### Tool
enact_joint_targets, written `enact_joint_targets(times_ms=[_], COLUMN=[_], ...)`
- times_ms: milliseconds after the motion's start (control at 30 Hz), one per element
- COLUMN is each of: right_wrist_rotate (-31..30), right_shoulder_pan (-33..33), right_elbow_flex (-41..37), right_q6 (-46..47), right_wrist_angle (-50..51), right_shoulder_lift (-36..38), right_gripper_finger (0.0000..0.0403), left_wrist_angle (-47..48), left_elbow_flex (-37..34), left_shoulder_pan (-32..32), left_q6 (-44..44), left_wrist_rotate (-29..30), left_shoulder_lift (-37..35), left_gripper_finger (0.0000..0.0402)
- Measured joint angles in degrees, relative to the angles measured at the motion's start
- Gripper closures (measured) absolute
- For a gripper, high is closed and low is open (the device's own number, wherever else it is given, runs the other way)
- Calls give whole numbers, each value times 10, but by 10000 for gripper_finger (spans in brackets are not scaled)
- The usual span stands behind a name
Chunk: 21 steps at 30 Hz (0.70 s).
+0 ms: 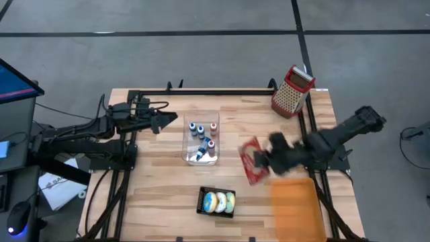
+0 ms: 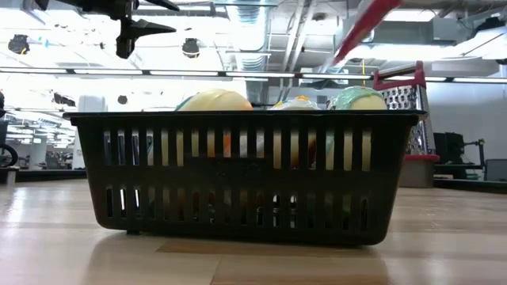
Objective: Pick & Place Food Item
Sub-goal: Put the red popcorn bag into the orange bin
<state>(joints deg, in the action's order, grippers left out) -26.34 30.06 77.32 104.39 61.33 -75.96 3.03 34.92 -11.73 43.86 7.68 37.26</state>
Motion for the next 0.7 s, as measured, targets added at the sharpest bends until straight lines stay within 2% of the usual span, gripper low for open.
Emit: enact_joint_targets(times_ms=[133, 167, 367, 467, 700], right_wrist_rotate=[-70, -78, -65, -30, -10], right_shoulder_pan=[142, 169, 217, 245, 336], right_elbow_flex=[0, 0, 0, 0, 0], right_q6=[222, 246, 255, 256, 224], right_wrist_angle=[70, 78, 62, 84, 77], right_shoulder_lift=[-16, -25, -61, -72, -64], right_gripper_finger=[394, 394, 394, 393, 394], left_wrist_angle=[0, 0, -6, -13, -21], left_elbow_flex=[0, 0, 0, 0, 0], left_shoulder_pan=[0, 0, 0, 0, 0], left_q6=[-2, -2, 3, 20, 45], left_wrist_rotate=[4, 6, 9, 9, 9], left_shoulder_lift=[0, 0, 5, 8, 19], left_gripper_finger=[231, 232, 241, 245, 255])
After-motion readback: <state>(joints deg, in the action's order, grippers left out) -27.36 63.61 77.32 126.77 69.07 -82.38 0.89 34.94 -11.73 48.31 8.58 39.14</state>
